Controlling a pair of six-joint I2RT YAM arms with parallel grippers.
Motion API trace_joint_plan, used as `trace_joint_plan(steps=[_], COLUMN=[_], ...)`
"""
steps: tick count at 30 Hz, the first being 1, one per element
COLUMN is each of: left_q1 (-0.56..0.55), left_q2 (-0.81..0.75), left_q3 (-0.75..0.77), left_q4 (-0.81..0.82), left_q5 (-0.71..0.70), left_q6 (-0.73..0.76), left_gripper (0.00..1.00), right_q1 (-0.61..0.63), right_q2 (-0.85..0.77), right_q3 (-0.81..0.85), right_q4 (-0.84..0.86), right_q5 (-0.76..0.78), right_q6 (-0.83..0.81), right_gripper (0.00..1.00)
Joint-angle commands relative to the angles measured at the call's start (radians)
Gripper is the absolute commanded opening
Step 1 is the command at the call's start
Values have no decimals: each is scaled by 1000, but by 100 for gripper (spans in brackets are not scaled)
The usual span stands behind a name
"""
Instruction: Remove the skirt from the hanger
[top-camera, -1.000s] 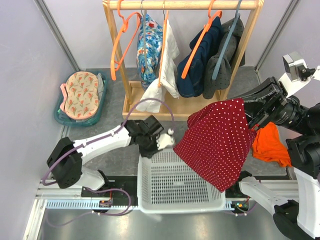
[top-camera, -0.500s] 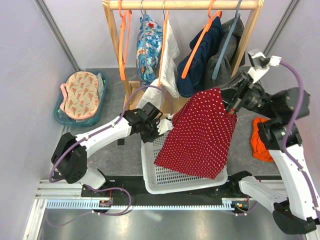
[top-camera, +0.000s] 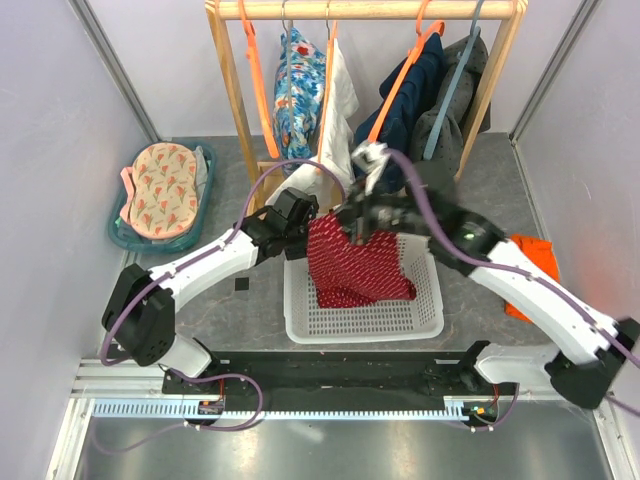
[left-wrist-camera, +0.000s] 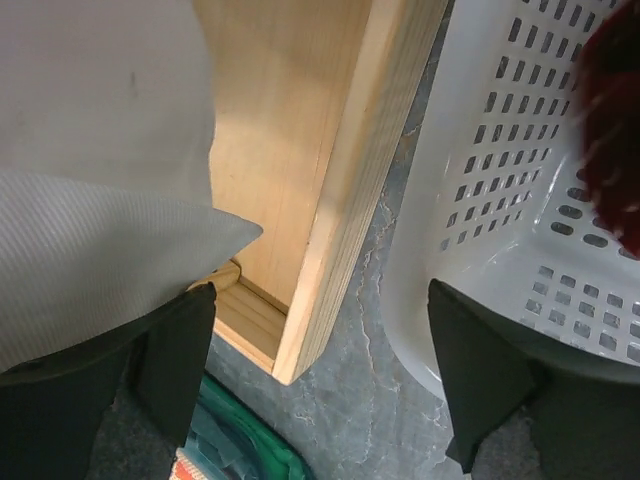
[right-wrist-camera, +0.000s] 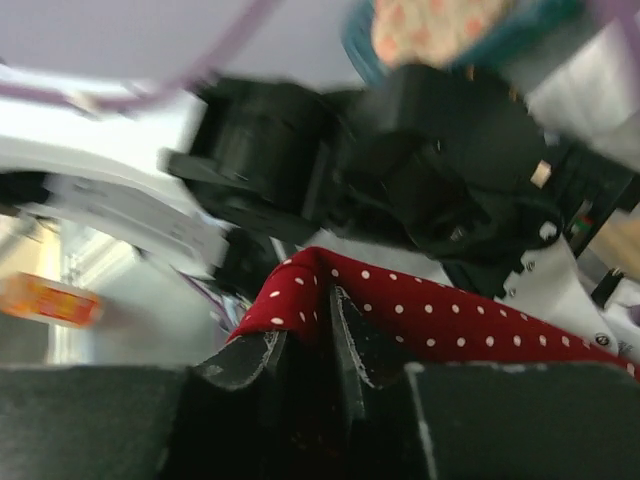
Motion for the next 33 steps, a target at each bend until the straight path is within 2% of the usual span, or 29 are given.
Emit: trace_joint_plan(steps=[1, 3, 10, 18, 22, 23, 27, 30, 33], left_q1=[-2, -2, 1, 20, 20, 20, 20, 28, 48], left_q2=[-61, -90, -262, -323, -345, -354, -429, -478, -492], left_q3=[-52, -72, -116, -141, -38, -17, 80, 164, 280], left_q4=[56, 47, -33, -65, -186, -219, -314, -377, -427], left_q5=[-16, -22, -9, -12, 37, 83, 201, 260, 321], left_q6=[62, 54, 22, 16, -104, -177, -337, -405, -428], left_gripper=[94, 99, 99, 100, 99, 99, 99, 99, 99], right_q1=[138, 141, 141, 141, 139, 136, 112, 98, 85], right_q2=[80, 64, -50, -102, -137, -145, -166, -205, -225], right_q3=[46, 17, -59, -138, -165, -167, -193, -260, -345], right_q4=[-186, -185, -218, -264, -310, -348, -470, -554, -617], right_q5=[306, 358, 597, 688, 893, 1025, 1297, 1415, 1442], right_q6=[-196, -194, -180, -127, -85, -52, 77, 236, 368], right_gripper=[28, 30, 41, 42, 47, 49, 52, 55, 57])
